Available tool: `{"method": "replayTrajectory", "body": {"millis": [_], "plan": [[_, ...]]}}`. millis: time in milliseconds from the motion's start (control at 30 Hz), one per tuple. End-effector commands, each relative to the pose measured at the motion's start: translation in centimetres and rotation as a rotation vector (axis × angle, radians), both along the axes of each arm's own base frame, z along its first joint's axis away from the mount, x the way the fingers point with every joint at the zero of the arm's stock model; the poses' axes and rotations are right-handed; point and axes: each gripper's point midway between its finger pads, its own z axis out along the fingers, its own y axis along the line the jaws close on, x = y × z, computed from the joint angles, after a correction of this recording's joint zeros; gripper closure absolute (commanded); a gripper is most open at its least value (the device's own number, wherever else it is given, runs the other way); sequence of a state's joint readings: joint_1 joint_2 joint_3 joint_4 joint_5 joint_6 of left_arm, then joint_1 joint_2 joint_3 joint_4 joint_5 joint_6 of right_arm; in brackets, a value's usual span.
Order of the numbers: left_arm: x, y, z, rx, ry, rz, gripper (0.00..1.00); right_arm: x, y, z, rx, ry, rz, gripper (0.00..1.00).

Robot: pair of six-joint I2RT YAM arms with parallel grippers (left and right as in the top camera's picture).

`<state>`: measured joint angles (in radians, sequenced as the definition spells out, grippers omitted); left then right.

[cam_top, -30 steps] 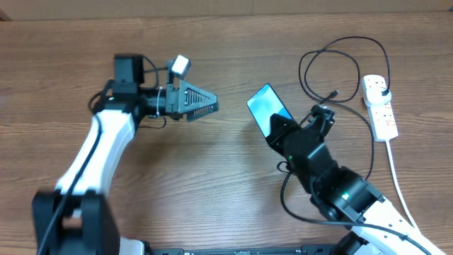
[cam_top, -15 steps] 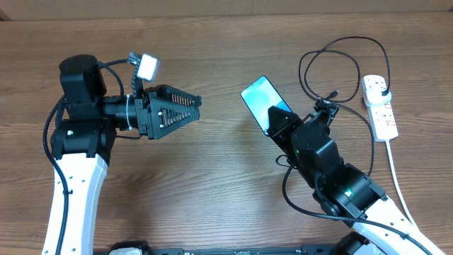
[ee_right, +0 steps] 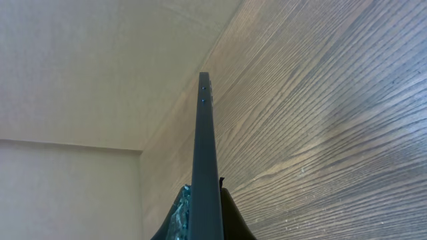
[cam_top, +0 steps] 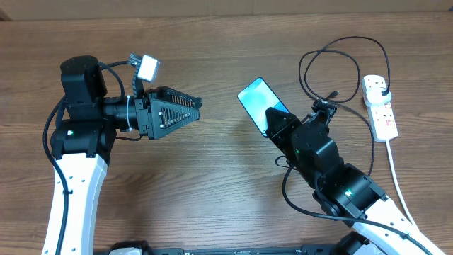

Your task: Plug charger to phone and switch on socket

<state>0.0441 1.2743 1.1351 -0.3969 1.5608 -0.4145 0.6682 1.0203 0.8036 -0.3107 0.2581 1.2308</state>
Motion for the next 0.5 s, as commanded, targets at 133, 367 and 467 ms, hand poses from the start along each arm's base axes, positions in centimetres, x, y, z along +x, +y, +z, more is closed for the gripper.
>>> {"method": "replayTrajectory", "body": {"millis": [133,367,467], "plan": [[-0.37,0.04,0.68,-0.003,-0.055,-0.007,0.00,0.25,0.03,2.17,0.039,-0.047,-0.005,0.96],[-0.51,0.02,0.76,-0.003,-0.154,-0.015,0.00,0.24,0.04,2.16,0.036,-0.047,-0.003,0.96],[-0.52,0.02,0.76,-0.003,-0.154,-0.016,0.00,0.16,0.20,2.14,0.040,-0.045,0.006,0.96]]}}
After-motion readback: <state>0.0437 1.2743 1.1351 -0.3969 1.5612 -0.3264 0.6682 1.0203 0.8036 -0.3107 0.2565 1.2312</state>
